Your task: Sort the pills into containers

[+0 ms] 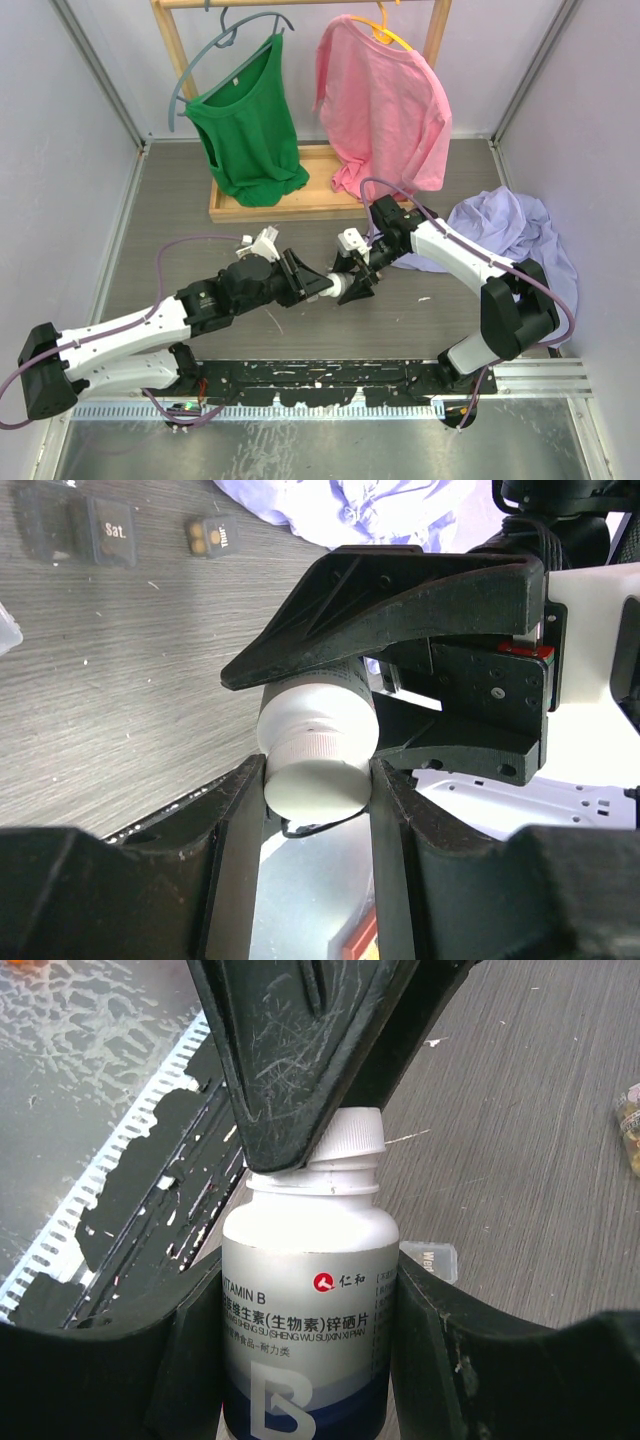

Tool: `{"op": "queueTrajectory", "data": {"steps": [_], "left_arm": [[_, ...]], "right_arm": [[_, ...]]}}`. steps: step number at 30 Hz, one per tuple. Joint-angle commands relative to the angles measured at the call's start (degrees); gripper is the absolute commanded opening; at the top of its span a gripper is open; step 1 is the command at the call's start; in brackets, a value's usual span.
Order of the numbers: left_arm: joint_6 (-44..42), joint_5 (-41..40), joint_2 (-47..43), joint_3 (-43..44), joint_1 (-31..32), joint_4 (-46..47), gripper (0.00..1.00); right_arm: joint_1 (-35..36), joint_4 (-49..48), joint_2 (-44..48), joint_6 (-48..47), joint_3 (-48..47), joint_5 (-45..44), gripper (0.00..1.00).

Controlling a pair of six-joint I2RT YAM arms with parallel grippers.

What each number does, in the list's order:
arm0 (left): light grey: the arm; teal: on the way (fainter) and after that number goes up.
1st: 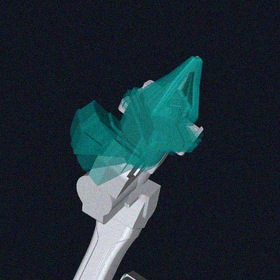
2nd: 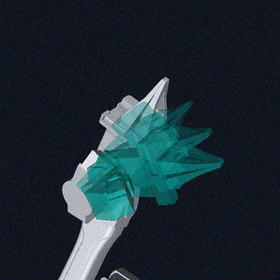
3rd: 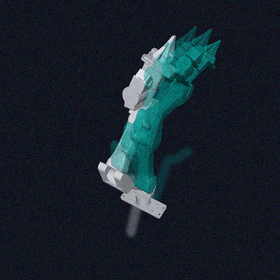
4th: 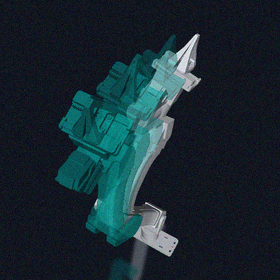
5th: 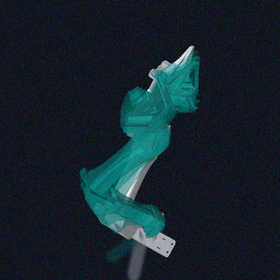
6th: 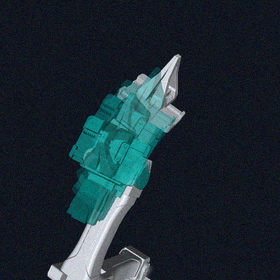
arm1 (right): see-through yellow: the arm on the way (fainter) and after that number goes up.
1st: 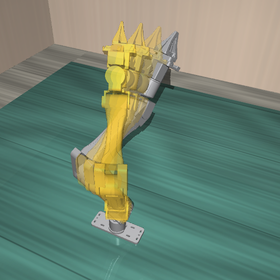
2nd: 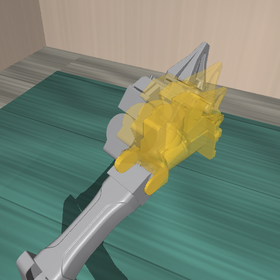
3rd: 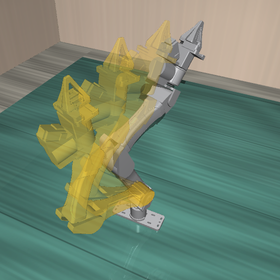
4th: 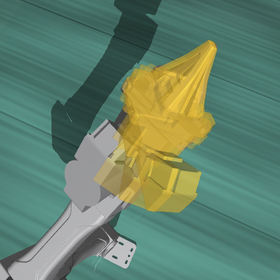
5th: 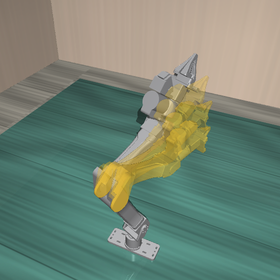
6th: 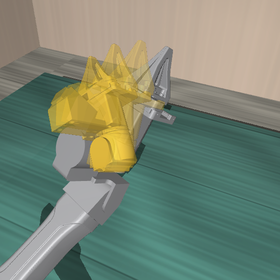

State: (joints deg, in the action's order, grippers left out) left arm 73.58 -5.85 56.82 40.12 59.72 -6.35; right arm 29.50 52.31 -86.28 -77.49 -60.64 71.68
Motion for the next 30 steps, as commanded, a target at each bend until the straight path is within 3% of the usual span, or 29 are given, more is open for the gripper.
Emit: {"op": "queueTrajectory", "data": {"steps": [1, 18, 25, 30], "left_arm": [[5.1, -4.5, -3.5, -0.5, -0.9, 5.5, 0.08], [21.2, 0.3, -0.5, -2.3, -0.8, 7.1, 0.13], [21.8, 1.0, 0.4, -2.6, -0.9, 9.4, 0.25], [20.5, 0.7, -0.4, -3.7, -0.9, 10.8, 0.44]], "right_arm": [[-0.1, 3.2, 1.3, -0.8, -0.6, -1.2, 0.01], [-0.1, 3.2, 1.6, -0.8, -0.5, -1.0, 0.01], [-0.1, 3.2, 1.7, -0.9, -0.5, -1.2, 0.01], [-0.1, 3.2, 1.7, -0.8, -0.5, -1.1, 0.01]]}}
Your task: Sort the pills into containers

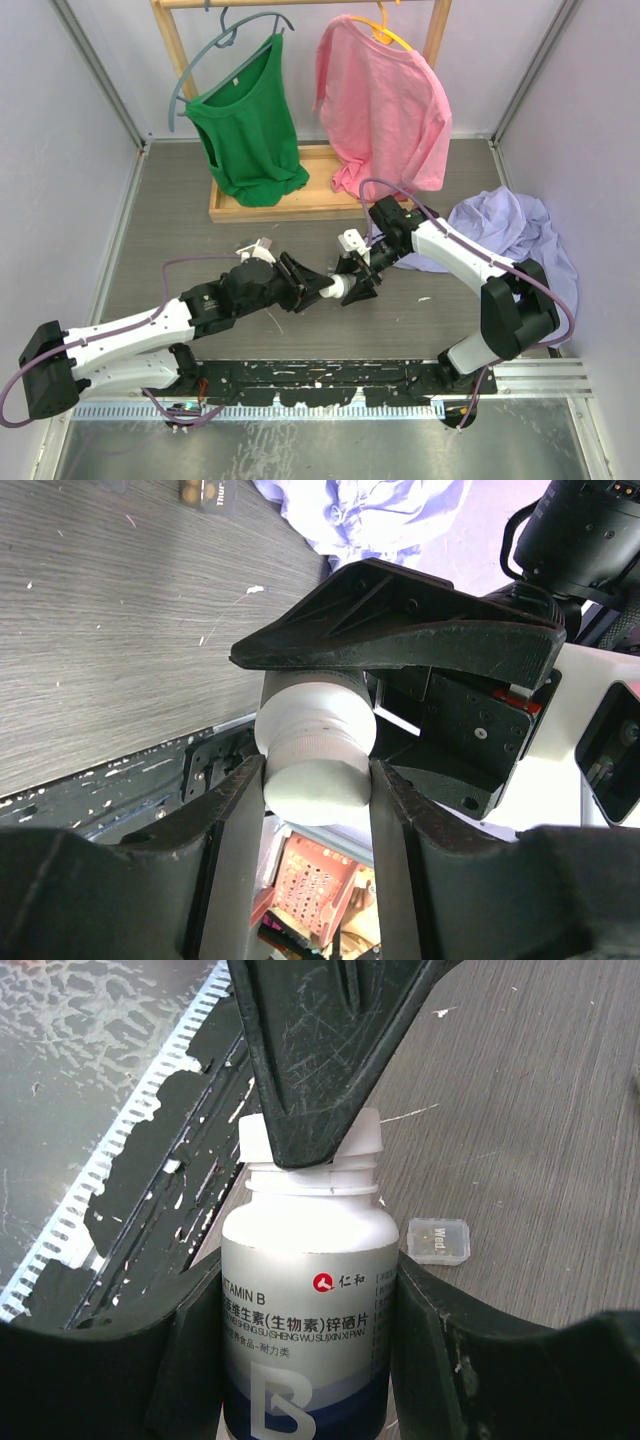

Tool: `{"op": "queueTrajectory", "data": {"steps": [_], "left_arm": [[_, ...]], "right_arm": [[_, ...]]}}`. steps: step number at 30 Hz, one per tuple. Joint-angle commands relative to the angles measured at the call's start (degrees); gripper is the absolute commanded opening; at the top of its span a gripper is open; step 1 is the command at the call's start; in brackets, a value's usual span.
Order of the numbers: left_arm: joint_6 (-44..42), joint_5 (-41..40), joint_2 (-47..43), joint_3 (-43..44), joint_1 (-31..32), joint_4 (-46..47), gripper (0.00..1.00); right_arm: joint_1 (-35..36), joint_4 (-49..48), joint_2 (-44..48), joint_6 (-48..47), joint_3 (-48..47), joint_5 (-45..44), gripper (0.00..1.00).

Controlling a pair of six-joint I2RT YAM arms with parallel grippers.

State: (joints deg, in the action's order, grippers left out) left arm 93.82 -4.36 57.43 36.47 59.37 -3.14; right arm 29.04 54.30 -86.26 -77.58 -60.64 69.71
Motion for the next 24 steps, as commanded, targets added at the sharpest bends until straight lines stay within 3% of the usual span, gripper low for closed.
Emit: {"op": "queueTrajectory", "data": {"steps": [1, 5, 13, 24], "left_arm": [[0.0, -0.8, -1.1, -0.1, -0.5, 7.5, 0.48], [-0.8, -0.8, -1.5, -0.6, -0.6, 7.5, 0.60], [-2.6, -0.6, -2.3, -0.6, -0.6, 5.9, 0.70], [-3.7, -0.9, -3.6, -1.8, -0.6, 5.1, 0.66]], "right_arm": [[0.4, 1.2, 1.7, -0.8, -0.5, 0.8, 0.01], [0.4, 1.2, 1.7, -0.8, -0.5, 0.8, 0.01], [0.3, 1.2, 1.7, -0.7, -0.5, 0.8, 0.01], [0.3, 1.2, 1.6, -0.7, -0.5, 0.7, 0.01]]}}
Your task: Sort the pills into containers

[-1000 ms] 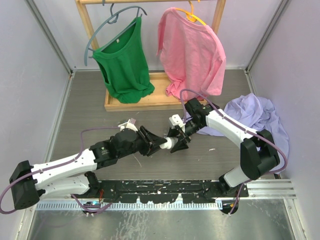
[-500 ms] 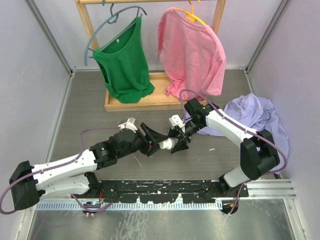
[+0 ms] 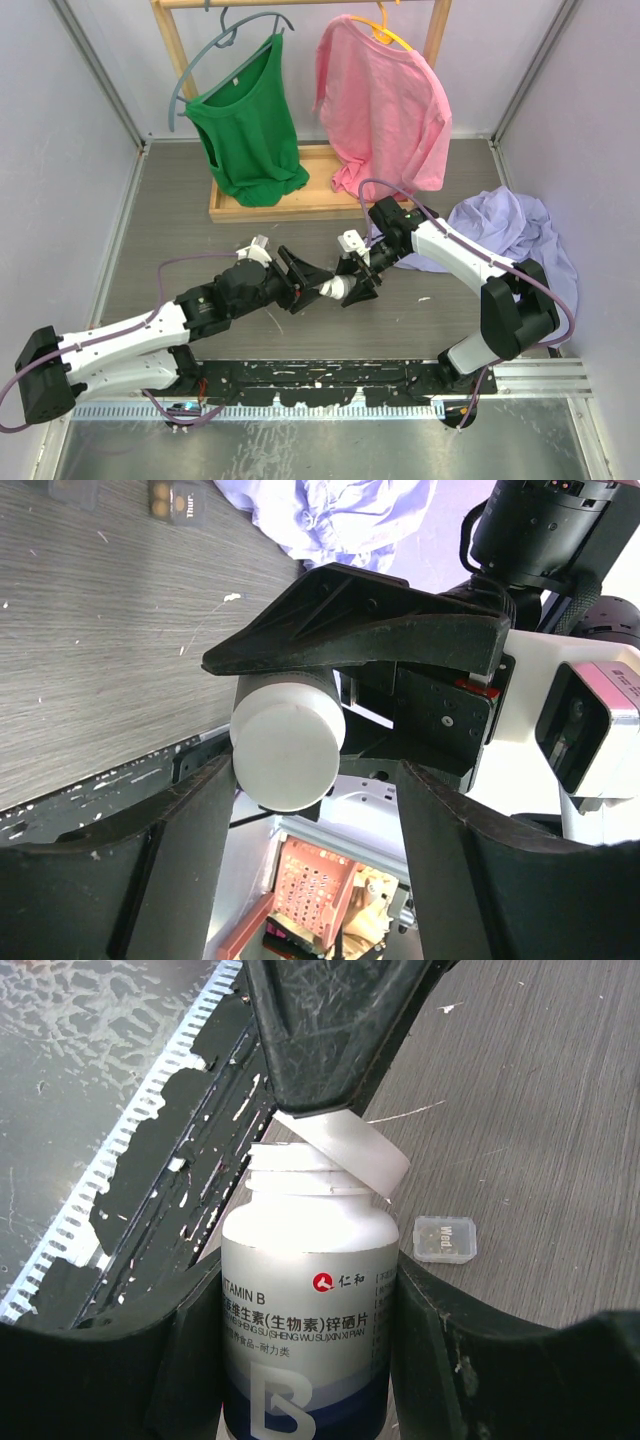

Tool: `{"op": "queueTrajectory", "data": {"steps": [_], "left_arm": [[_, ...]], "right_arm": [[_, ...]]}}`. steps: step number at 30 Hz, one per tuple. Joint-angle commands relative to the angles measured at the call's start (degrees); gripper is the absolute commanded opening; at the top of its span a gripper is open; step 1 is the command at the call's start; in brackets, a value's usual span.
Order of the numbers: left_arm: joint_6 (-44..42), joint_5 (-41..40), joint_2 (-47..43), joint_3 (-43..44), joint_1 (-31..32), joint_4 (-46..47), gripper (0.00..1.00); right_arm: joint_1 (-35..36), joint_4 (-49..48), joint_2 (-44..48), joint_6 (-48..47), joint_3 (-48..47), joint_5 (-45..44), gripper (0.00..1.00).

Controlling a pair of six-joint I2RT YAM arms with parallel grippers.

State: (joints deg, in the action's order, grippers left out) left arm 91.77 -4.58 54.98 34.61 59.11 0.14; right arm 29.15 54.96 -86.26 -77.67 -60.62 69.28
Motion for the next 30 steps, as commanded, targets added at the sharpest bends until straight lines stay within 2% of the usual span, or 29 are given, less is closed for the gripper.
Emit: {"op": "queueTrajectory", "data": {"steps": [1, 18, 23, 30], "left_arm": [[-1.7, -0.5, -1.0, 0.1, -0.3, 1.9, 0.64], [-2.5, -0.3, 0.3, -0.3, -0.4, 3.5, 0.37], [-3.4, -2.1, -1.4, -0.6, -0.5, 1.7, 0.33], [-5.1, -4.0, -5.5, -1.6, -2.2, -2.4, 0.32]], "right_arm": [[0.2, 0.5, 1.5, -0.6, -0.5, 1.1, 0.01], [0.2, 0.6, 2.0, -0.7, -0.6, 1.2, 0.01], [0.1, 0.6, 2.1, -0.6, -0.6, 1.2, 0.01], [-0.1, 0.7, 2.0, -0.6, -0.6, 1.3, 0.01]]}}
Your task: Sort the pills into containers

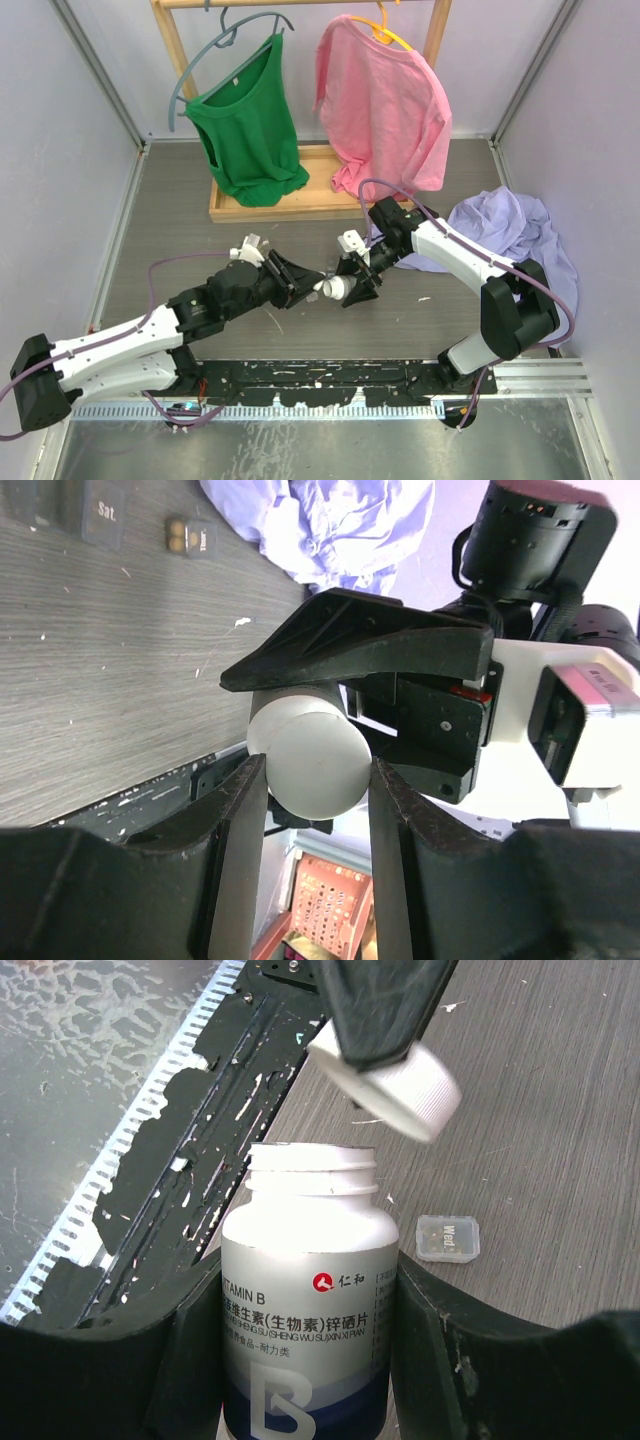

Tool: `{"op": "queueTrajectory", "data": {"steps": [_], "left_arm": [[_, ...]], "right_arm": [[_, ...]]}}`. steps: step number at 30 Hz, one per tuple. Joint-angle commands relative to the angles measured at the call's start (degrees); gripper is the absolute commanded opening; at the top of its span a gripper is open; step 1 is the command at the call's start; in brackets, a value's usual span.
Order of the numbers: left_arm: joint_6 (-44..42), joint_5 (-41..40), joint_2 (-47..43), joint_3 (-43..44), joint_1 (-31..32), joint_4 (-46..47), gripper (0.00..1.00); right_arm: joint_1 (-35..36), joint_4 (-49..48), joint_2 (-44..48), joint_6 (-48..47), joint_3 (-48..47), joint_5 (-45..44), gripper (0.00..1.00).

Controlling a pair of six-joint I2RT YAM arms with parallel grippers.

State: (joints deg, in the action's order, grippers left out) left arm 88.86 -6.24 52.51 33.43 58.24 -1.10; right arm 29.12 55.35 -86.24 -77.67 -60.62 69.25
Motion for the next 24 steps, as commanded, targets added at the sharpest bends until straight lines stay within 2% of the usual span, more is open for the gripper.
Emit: {"op": "queueTrajectory", "data": {"steps": [1, 4, 7, 10, 12, 16, 24], "left_arm": [[-2.7, -2.6, -3.6, -0.5, -1.7, -2.2, 0.32], [-7.0, -4.5, -5.0, -0.2, -4.1, -9.9, 0.32], [-15.7, -10.3, -4.4, 2.3, -8.4, -22.8, 0.31], [-24.2, -20.2, 0.2, 6.0, -12.9, -34.7, 0.29], [-27.9, -26.7, 3.9, 7.7, -14.1, -39.0, 0.29], [-31.7, -35.5, 10.0, 9.0, -15.3, -40.0, 0.30], [-36.4, -35.3, 19.1, 7.9, -23.3, -33.3, 0.32]], "right_arm": [[0.0, 0.3, 2.0, -0.6, -0.6, 1.2, 0.01], [-0.1, 0.3, 2.0, -0.6, -0.6, 1.2, 0.01], [-0.2, 0.3, 2.1, -0.6, -0.6, 1.3, 0.01], [-0.3, 0.3, 2.2, -0.6, -0.6, 1.3, 0.01], [-0.3, 0.2, 2.3, -0.6, -0.5, 1.4, 0.01], [-0.5, 0.3, 2.3, -0.6, -0.5, 1.4, 0.01], [-0.9, 0.1, 3.1, -0.7, -0.4, 1.4, 0.01]]}}
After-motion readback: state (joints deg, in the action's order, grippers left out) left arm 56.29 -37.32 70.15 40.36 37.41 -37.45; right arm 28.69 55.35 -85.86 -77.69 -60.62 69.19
